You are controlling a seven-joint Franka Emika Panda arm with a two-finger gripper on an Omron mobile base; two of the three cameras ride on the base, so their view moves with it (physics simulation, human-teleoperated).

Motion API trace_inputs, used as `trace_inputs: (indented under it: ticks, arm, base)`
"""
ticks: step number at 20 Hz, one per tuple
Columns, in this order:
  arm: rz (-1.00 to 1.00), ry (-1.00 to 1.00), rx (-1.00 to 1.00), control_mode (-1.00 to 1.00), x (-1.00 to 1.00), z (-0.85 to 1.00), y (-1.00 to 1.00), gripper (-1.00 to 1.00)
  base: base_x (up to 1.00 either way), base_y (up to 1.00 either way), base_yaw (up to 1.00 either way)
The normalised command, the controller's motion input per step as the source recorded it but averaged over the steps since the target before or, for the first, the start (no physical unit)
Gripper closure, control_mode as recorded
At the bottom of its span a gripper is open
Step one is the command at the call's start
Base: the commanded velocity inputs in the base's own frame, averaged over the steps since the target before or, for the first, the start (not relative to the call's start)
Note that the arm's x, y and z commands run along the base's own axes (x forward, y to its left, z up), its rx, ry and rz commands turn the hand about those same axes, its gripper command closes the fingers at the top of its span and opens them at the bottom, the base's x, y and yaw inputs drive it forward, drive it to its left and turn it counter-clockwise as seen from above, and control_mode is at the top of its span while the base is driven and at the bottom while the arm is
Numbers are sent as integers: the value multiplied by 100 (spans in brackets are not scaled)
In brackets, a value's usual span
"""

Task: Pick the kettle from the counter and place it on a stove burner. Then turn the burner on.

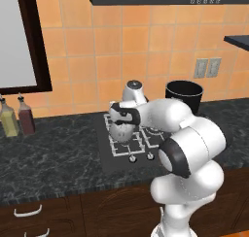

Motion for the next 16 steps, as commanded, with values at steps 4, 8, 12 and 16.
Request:
trace_inputs:
  ticks: [4,8,12,16]
  arm:
    - [0,8,-4,-100,0,-23,-1,100]
    - [0,1,0,-100,-13,0,-24,100]
    - [0,2,0,-100,-16,0,-10,100]
    - [0,8,0,-100,-6,-1,-2,100]
  base:
    - [0,0,0]
    - [0,0,0]
    - [0,0,0]
    - [0,0,0]
